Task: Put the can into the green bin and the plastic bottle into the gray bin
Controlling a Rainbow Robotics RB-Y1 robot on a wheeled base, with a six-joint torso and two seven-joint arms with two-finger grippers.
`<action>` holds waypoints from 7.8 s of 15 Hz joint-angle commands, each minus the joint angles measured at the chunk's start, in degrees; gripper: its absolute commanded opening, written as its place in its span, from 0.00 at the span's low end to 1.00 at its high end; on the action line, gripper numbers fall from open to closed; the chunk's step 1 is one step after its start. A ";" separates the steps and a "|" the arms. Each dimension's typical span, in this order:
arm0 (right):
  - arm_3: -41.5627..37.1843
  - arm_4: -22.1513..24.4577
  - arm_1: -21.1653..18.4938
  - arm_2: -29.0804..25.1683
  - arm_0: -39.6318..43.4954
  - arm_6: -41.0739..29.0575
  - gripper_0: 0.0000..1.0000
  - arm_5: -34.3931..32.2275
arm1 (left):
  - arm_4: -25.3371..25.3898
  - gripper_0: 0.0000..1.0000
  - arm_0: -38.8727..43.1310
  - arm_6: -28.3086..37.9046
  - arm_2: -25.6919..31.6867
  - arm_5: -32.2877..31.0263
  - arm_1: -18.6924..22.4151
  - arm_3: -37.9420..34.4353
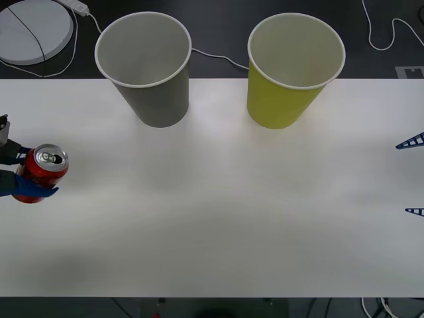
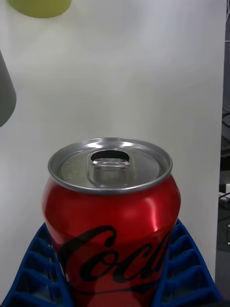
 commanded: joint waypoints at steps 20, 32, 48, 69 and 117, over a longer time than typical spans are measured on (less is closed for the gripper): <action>0.00 -0.01 0.00 0.00 0.00 0.00 1.00 0.00 | -7.25 0.02 -65.62 53.26 -35.34 -2.19 -8.68 4.89; 0.00 -0.01 0.00 0.00 0.00 0.00 1.00 0.00 | -11.21 0.02 -95.24 59.24 -61.53 11.08 -30.12 37.67; 0.00 -0.01 0.00 0.00 0.00 0.00 1.00 0.00 | -13.49 0.01 -98.58 57.48 -65.66 29.54 -49.63 58.94; 0.00 -0.01 0.00 0.00 0.00 0.00 1.00 0.00 | -2.33 1.00 -98.50 49.31 -62.15 14.25 -32.85 44.79; 0.00 -0.01 0.00 0.00 0.00 0.00 1.00 0.00 | -4.61 1.00 0.38 -6.50 7.11 -4.38 -7.18 -13.21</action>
